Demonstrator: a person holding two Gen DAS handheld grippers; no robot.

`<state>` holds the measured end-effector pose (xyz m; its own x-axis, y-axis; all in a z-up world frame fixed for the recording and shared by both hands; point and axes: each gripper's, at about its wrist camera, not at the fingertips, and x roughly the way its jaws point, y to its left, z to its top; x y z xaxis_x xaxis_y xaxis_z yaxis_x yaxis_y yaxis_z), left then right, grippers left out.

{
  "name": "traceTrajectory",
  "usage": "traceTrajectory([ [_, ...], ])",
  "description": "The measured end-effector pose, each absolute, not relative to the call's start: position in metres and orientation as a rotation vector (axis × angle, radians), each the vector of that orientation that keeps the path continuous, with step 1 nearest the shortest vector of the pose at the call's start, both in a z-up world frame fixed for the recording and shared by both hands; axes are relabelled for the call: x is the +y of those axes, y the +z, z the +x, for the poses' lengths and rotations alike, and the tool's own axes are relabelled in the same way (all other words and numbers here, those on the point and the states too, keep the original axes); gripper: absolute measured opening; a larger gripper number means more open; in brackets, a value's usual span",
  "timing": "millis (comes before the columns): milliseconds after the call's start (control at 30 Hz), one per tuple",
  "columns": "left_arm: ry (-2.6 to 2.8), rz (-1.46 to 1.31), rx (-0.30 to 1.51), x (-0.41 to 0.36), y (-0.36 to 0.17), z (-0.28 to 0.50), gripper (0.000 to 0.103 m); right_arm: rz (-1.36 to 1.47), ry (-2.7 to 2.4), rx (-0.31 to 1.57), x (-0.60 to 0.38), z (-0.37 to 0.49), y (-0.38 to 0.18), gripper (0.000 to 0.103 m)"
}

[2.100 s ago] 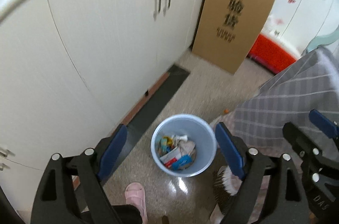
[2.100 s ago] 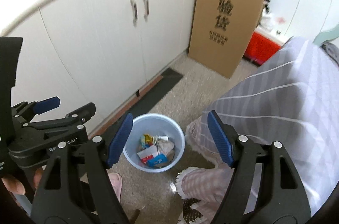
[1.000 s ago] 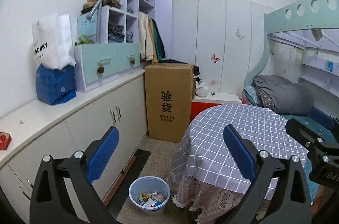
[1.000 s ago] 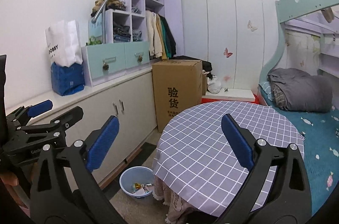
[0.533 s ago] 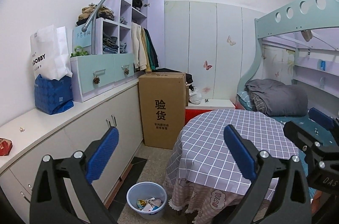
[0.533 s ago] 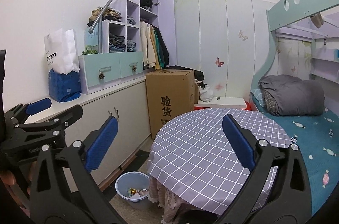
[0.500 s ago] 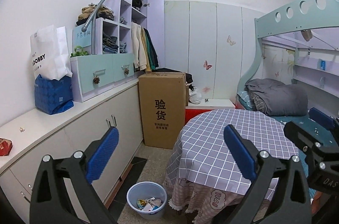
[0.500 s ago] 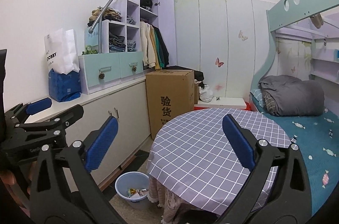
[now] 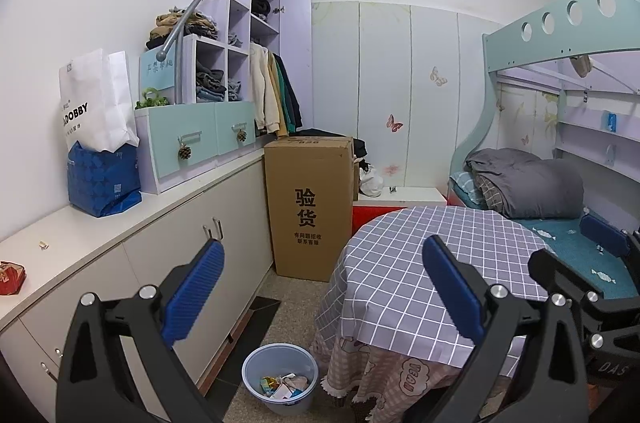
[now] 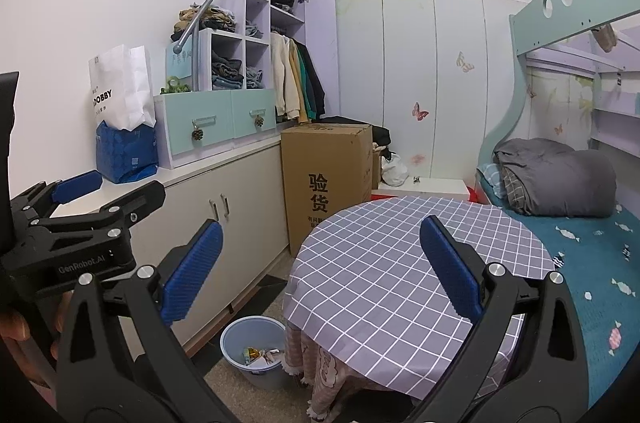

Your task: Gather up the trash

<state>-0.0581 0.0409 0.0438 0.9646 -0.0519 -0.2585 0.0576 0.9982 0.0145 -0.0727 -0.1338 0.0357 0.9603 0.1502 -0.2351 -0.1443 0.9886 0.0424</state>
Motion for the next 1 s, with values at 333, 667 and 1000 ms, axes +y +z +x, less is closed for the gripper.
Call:
traceTrajectory([
  [333, -0.058, 0.021, 0.274, 0.046, 0.041, -0.055, 0.097, 0.024, 0.165, 0.259, -0.133, -0.072, 0.032, 0.097],
  [667, -0.062, 0.017, 0.275, 0.047, 0.039, -0.054, 0.097, 0.025, 0.166, 0.259, -0.131, -0.073, 0.031, 0.097],
  [1000, -0.065, 0.017, 0.278, 0.046, 0.033, -0.055, 0.097, 0.027, 0.18, 0.275, -0.13, -0.073, 0.029, 0.097],
])
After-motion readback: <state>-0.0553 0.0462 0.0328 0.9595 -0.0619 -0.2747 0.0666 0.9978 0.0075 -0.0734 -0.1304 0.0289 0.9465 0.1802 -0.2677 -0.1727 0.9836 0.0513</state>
